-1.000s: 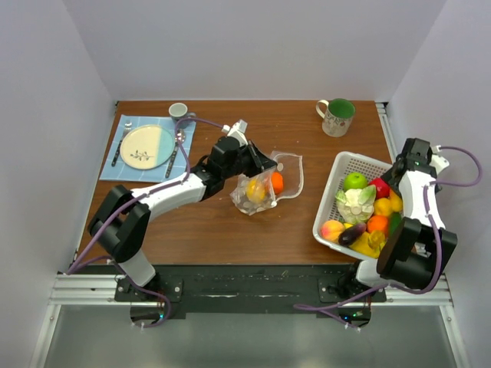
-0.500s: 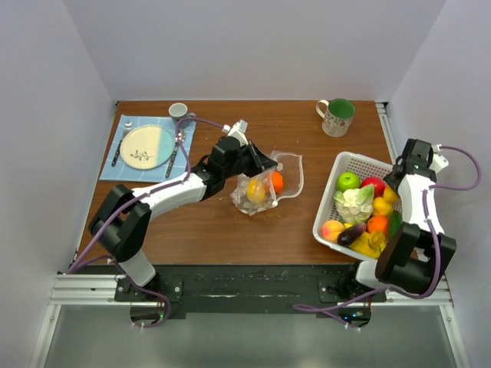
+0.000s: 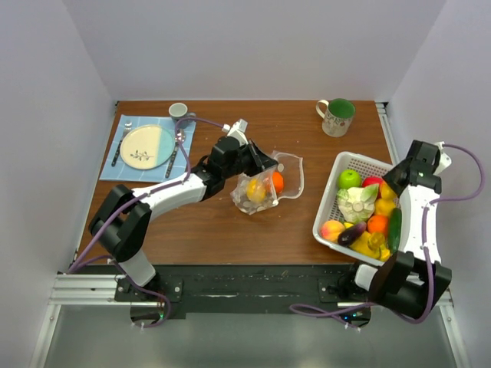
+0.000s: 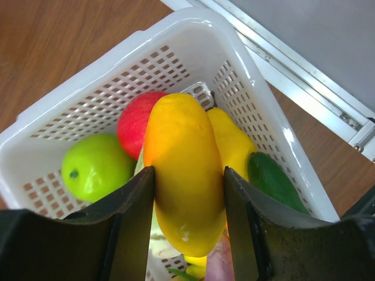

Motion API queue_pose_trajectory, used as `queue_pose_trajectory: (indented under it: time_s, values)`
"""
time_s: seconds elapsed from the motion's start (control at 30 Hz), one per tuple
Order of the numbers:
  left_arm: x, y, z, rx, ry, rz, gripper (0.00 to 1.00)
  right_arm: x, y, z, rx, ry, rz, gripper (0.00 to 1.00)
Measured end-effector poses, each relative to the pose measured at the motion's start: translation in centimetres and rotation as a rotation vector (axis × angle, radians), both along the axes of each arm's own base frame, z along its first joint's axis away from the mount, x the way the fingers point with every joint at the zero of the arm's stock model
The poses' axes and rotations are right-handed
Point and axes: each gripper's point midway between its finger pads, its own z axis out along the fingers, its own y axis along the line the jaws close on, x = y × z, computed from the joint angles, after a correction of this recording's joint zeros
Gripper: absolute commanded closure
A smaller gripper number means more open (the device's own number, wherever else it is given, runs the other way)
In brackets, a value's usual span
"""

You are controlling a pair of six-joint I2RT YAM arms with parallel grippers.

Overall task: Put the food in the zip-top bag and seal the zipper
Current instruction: Pick up the fake fruit from the bin, then place the fake fruit in the zipper food storage bag.

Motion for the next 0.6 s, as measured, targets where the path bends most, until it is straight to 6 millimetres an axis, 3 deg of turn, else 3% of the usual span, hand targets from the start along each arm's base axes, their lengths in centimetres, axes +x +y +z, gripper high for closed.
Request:
queue_pose_trajectory:
  time_s: [0.13,0.27,0.6]
  values:
    - [-0.1,0.0,-0.2,-0.001,0.001,0.000,1.00,0.4,1.5,1.4,0.023,-0.049,0.054,0.75]
    - [-0.1,-0.1,0.0,-0.012,-0.004,0.000,1.00,0.9,4.3,2.6,0.057,-0.097,0.144,0.75]
    - [-0.2,-0.3,0.3,-0.020,-0.011,-0.005,1.00,3.2,14.8,5.2,0.150,-0.190,0.420,0.75]
